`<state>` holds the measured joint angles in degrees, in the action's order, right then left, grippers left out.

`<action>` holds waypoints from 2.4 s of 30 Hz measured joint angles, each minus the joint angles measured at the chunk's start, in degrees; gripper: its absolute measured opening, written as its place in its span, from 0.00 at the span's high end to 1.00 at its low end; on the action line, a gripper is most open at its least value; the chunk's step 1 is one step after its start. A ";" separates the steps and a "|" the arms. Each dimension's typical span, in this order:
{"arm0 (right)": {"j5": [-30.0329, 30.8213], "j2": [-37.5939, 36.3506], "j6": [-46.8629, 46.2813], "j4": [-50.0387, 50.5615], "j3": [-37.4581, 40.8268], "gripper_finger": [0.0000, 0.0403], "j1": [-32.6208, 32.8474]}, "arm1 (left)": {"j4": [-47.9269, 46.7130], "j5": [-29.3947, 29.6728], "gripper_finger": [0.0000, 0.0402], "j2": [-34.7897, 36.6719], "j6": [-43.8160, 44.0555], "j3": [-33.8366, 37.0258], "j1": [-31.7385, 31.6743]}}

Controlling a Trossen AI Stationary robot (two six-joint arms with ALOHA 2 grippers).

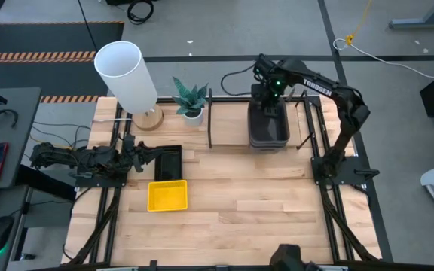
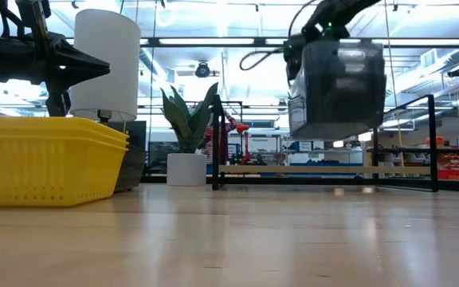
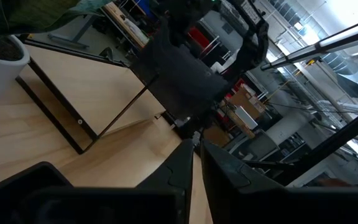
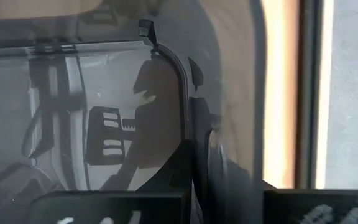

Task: Stack baskets on shelf by color
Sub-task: Put the stacked gray bins on the shelf, then put the stacked black bins on the shelf

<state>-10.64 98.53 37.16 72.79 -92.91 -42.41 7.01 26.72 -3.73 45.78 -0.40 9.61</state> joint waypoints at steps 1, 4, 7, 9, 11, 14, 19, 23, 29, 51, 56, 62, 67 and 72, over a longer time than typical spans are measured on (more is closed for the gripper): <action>0.29 0.31 0.30 -0.15 0.01 0.94 -0.77 | 0.00 0.00 0.90 0.00 0.00 0.02 0.00; 0.48 0.50 0.64 0.04 0.01 0.94 -2.61 | 0.00 0.00 0.91 -0.01 0.01 0.01 0.00; 0.31 0.52 2.43 -0.71 0.01 0.95 -3.56 | 0.01 0.00 0.92 0.00 0.01 0.01 -0.01; 0.68 0.54 3.80 -0.65 0.01 0.95 -3.94 | 0.02 0.00 0.92 -0.01 -0.02 0.00 0.00; 1.50 0.59 4.80 -0.34 0.01 0.95 -4.17 | 0.02 0.00 0.91 -0.02 0.01 0.02 -0.01; 1.75 0.82 7.98 0.37 0.01 0.95 -4.65 | 0.01 0.00 0.90 -0.02 0.00 0.01 -0.01; 2.52 0.80 11.24 0.73 1.05 0.95 -6.71 | 0.02 0.00 0.90 -0.02 -0.02 0.02 0.00; 4.22 0.80 10.98 -0.76 4.83 0.94 -9.56 | 0.00 0.00 0.92 0.00 -0.01 0.00 -0.01; 6.97 0.80 12.89 -0.91 9.25 0.94 -11.23 | 0.02 0.00 0.93 0.00 -0.02 0.00 0.00; 11.13 0.80 10.16 -2.23 9.56 0.65 -11.19 | 0.02 0.00 0.91 0.00 0.00 0.00 0.00; 12.17 0.67 7.82 -1.71 9.53 0.57 -10.77 | 0.01 0.00 0.90 -0.01 0.00 0.00 0.00; 15.67 -0.64 6.47 0.11 6.67 0.54 -8.28 | 0.02 0.00 0.91 0.00 0.00 0.00 0.00; 17.24 -1.73 1.62 0.16 2.36 0.53 -5.38 | 0.00 0.00 0.92 -0.02 -0.01 0.01 0.00; 18.41 -1.89 -0.97 0.49 -1.37 0.52 -1.53 | 0.02 0.00 0.91 -0.01 0.00 0.02 0.00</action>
<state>7.77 96.64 36.20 73.28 -94.28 -43.94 7.03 26.72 -3.74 45.78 -0.38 9.61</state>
